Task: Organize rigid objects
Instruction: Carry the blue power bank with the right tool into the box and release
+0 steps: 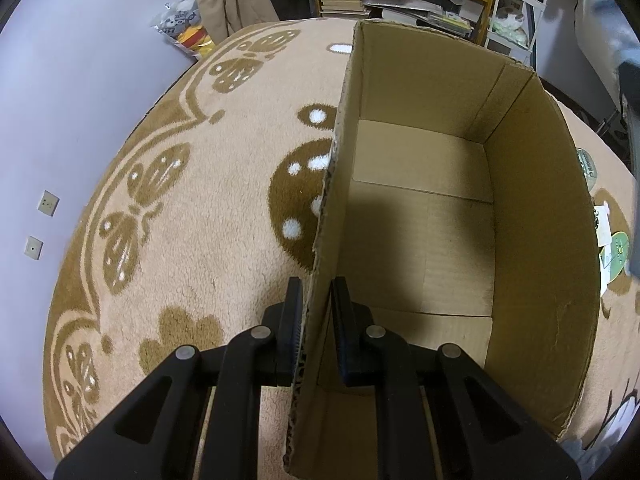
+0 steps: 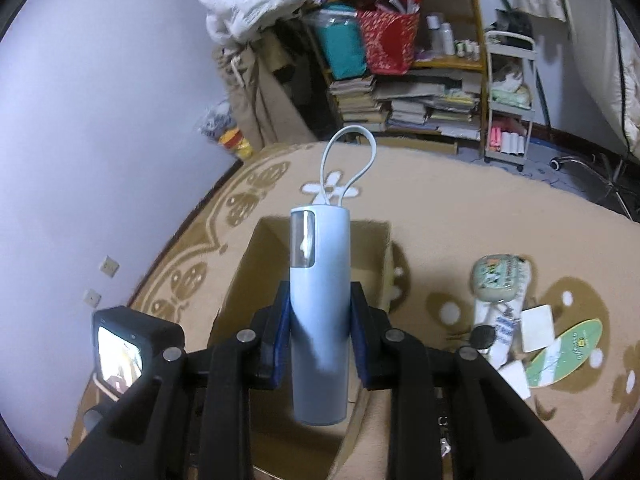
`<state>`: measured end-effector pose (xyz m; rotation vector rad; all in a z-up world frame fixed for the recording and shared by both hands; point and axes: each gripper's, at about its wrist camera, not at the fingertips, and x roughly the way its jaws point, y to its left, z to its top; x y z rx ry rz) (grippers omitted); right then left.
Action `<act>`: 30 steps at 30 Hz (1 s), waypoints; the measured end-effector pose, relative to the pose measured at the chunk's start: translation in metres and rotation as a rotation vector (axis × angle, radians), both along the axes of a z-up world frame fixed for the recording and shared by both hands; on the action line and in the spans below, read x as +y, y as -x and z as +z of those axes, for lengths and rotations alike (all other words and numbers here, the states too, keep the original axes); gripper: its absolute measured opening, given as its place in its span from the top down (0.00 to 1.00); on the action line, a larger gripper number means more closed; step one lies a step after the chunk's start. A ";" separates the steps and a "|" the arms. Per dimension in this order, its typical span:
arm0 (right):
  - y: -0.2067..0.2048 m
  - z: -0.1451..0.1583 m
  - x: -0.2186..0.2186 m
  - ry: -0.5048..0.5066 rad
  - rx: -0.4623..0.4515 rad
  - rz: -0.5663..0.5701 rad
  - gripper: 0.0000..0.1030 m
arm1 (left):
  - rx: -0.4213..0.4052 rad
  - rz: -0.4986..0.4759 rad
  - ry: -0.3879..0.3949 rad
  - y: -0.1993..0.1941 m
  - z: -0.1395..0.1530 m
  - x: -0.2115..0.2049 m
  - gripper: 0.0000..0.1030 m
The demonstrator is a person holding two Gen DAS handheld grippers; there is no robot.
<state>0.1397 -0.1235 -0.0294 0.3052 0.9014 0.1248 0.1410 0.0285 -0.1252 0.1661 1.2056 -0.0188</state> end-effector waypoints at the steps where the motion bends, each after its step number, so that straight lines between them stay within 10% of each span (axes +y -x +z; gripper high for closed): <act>1: -0.002 -0.005 0.005 0.009 0.013 0.006 0.72 | 0.000 0.001 0.001 0.000 0.000 0.001 0.87; 12: -0.007 -0.049 0.020 0.078 0.120 0.010 0.72 | 0.000 0.005 0.022 -0.001 0.000 0.004 0.87; 24: -0.001 -0.033 0.017 0.078 0.067 0.028 0.71 | 0.002 -0.001 0.016 -0.001 -0.001 0.004 0.88; 30: 0.009 -0.010 0.009 0.134 -0.007 0.036 0.33 | 0.004 0.003 0.021 0.000 -0.001 0.004 0.88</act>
